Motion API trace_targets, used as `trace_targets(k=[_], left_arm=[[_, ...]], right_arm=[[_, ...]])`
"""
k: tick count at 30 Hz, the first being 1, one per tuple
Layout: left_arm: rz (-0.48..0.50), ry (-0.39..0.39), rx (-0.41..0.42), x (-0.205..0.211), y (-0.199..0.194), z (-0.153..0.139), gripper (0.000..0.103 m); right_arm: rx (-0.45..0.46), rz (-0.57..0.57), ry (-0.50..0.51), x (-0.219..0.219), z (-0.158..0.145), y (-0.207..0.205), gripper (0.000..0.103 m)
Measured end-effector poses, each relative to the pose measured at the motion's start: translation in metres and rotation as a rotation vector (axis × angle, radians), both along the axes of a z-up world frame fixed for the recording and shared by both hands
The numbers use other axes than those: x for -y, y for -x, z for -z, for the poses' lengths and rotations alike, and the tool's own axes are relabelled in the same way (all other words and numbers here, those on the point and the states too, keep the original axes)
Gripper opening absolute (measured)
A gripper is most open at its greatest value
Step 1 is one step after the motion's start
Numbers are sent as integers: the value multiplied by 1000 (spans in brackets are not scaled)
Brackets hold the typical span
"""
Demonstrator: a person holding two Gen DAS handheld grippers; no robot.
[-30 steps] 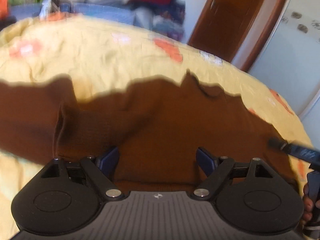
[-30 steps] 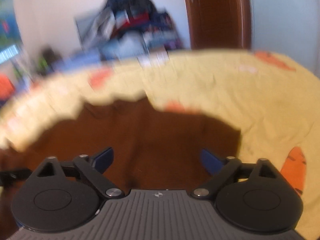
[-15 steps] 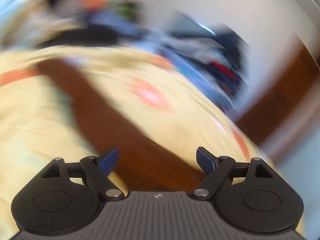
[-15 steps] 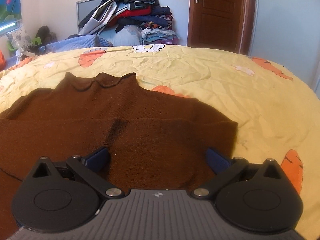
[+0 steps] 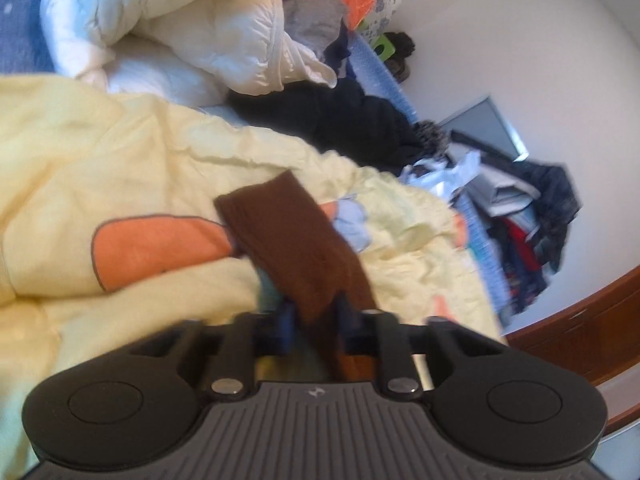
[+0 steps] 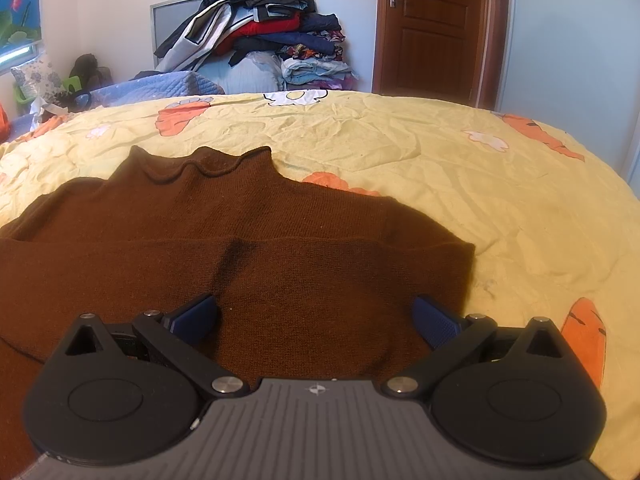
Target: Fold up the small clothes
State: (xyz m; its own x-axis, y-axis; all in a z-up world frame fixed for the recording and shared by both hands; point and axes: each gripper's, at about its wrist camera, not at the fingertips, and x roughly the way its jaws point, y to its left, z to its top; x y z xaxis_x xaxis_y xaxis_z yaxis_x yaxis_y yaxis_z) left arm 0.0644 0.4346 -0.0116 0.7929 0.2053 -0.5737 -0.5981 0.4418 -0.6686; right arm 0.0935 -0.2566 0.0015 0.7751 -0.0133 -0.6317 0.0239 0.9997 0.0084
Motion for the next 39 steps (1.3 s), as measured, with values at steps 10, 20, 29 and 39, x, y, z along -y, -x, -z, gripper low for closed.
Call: trace_targets(k=[10, 20, 29, 39], left_arm=[[312, -402, 162, 154, 2, -106, 6], [1129, -329, 53, 431, -7, -46, 8], [977, -310, 116, 376, 36, -4, 31], [1012, -323, 185, 386, 47, -5, 67]], right_arm=[[10, 7, -27, 3, -2, 2, 103], [31, 14, -84, 9, -3, 8, 103], [22, 40, -271, 24, -18, 15, 103], [-268, -100, -554, 0, -30, -5, 84]])
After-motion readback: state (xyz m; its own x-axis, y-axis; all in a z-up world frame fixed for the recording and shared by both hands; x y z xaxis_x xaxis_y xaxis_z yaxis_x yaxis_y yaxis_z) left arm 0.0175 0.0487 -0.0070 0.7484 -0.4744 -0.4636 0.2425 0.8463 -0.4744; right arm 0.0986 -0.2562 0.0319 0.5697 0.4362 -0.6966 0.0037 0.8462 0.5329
